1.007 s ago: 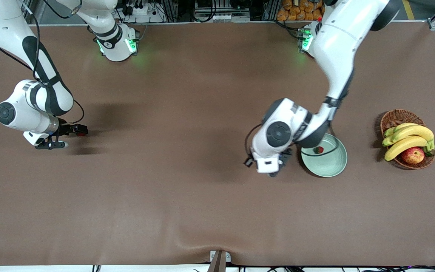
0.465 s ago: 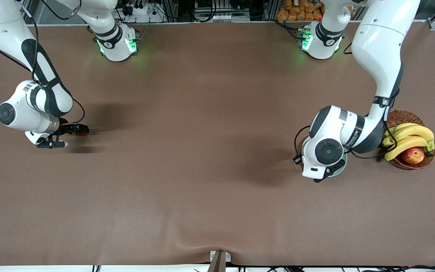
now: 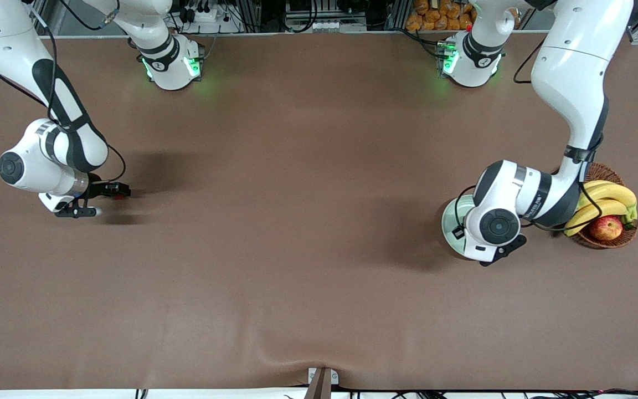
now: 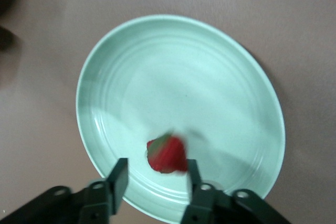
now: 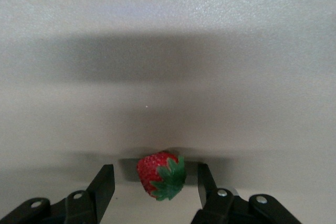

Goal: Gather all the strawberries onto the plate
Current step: 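Drop the strawberry on the plate while the right gripper grasps the last, then carry the last strawberry to the middle with the right gripper, then set the strawberry on the table and open the right gripper, then retract the right arm while the left gripper reaches the strawberry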

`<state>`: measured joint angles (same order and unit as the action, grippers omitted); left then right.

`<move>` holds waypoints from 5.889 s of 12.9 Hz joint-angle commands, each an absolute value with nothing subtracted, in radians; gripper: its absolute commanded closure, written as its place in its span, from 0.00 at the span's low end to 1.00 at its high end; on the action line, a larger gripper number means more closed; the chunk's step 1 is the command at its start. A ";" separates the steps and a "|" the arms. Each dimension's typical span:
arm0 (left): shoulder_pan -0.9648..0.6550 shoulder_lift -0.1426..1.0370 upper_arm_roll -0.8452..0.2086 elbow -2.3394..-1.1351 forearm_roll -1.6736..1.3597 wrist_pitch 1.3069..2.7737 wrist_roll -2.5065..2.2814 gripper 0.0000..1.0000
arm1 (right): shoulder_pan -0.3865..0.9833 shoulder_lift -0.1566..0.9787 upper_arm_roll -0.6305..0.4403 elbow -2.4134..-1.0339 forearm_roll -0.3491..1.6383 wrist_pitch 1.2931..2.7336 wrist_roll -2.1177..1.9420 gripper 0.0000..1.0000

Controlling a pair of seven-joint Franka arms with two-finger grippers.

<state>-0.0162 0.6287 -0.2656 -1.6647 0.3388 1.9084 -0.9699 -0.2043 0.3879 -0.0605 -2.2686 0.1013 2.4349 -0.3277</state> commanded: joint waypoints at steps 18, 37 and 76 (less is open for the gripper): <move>-0.209 0.650 -0.373 -1.545 0.017 2.089 -1.181 0.00 | 0.067 0.405 -0.034 -1.933 0.290 2.224 -0.269 0.98; -0.118 0.574 -0.367 -1.554 0.025 1.965 -1.157 0.00 | 0.531 0.779 0.034 -1.508 0.298 2.491 0.767 0.97; -0.454 0.925 -0.322 -1.405 -0.043 2.491 -1.460 0.04 | 0.002 0.123 0.028 -1.675 0.117 1.741 -0.046 0.00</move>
